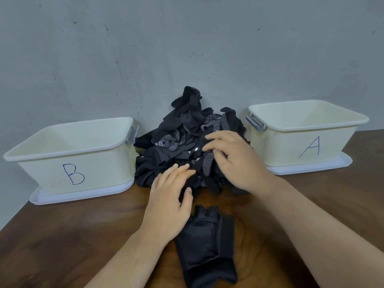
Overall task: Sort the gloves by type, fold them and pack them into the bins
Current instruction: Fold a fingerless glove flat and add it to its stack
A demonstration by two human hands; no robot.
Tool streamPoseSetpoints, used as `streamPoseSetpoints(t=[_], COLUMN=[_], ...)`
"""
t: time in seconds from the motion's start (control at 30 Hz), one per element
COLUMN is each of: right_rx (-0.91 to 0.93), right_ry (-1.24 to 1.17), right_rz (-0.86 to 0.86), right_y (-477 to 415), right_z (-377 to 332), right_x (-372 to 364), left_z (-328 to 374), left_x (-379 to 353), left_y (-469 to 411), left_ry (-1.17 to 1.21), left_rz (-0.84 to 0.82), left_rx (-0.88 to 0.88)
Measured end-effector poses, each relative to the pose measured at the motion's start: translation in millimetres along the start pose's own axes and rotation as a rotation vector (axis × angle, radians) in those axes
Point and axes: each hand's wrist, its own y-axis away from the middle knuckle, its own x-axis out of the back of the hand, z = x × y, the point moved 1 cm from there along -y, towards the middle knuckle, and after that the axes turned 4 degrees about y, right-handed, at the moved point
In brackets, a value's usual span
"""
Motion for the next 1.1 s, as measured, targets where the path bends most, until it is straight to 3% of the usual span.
streamPoseSetpoints(t=[0.1, 0.2, 0.27, 0.57, 0.73, 1.1], right_rx=[0.14, 0.136, 0.082, -0.406, -0.432, -0.279], right_ry=[0.296, 0.321, 0.18, -0.893, -1.048, -0.976], right_rz=[-0.126, -0.162, -0.107, 0.137, 0.205, 0.308], right_y=[-0.6, 2.4, -1.5, -21.7, -22.1, -13.3], right_z=[-5.1, 0.0, -1.3, -4.8, -10.2, -38.4], right_x=[-12.8, -17.6, -13.1, 27.8, 38.6, 54.0], left_z=[-2.6, -5.1, -4.7, -1.2, 1.3, 9.6], left_x=[-4.7, -4.3, -4.1, -3.6, 2.2, 11.8], left_y=[1.5, 2.1, 1.8, 4.0, 4.0, 7.8], left_ry=[-0.016, -0.026, -0.038, -0.027, 0.031, 0.17], left_rz=[-0.076, -0.092, -0.101, -0.111, 0.018, 0.182], left_rx=[0.008, 0.015, 0.013, 0.026, 0.017, 0.034])
